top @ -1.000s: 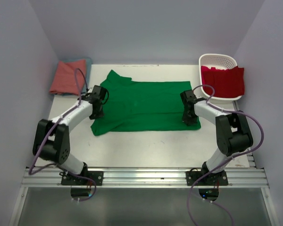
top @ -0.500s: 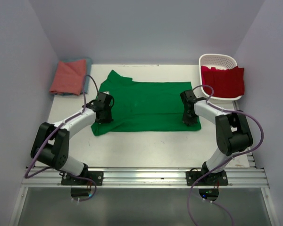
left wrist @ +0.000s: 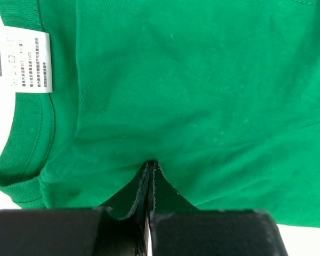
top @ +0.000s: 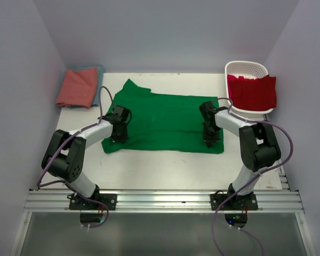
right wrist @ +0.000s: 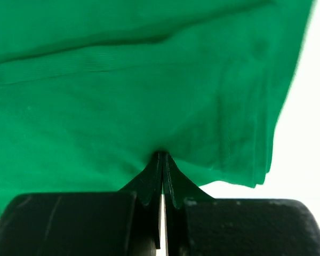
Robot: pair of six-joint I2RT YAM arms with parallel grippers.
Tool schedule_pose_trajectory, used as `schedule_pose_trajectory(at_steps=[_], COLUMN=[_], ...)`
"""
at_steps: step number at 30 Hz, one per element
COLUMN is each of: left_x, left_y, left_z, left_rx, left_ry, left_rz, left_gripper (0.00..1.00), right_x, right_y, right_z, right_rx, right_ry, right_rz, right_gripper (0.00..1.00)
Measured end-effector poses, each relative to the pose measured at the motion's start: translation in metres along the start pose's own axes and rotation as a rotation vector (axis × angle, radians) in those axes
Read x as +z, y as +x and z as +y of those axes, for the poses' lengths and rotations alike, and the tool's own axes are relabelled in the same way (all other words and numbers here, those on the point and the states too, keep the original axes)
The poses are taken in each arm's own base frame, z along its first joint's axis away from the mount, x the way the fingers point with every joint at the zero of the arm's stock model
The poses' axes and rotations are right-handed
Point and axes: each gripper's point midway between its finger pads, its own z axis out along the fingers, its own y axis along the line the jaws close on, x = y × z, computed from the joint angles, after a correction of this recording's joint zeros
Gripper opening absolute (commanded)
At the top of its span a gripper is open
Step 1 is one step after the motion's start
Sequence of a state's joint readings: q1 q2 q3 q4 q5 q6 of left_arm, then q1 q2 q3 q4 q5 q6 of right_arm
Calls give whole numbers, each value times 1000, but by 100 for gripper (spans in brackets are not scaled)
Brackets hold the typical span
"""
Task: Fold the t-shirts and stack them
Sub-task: Flatten the tshirt out
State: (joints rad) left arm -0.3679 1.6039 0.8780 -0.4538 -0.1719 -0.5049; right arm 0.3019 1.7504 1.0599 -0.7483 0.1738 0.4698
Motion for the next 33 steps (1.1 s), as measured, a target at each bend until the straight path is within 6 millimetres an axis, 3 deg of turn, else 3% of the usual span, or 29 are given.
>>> schedule_pose_trajectory(at_steps=[8, 12, 15, 18, 22, 27, 33], left_x=[-2, -9, -23, -40, -67, -92, -101], left_y=[12, 31, 58, 95, 138, 150, 146], left_z=[-7, -16, -24, -22, -1, 14, 27], left_rx=[81, 136, 196, 252, 290, 289, 272], left_ry=[-19, 8, 38, 47, -9, -55, -126], left_rz=[60, 118, 186, 300, 470, 512, 494], left_gripper=[0, 0, 0, 0, 0, 0, 3], right_x=[-12, -18, -23, -27, -33, -34, -43], right_y=[52, 80, 94, 100, 105, 108, 104], right_z=[26, 25, 19, 14, 10, 8, 0], right_rx=[-188, -241, -259, -266, -267, -272, -263], right_ry=[-11, 2, 25, 43, 54, 69, 91], right_rz=[154, 237, 289, 315, 328, 335, 287], right_gripper=[0, 0, 0, 0, 0, 0, 0])
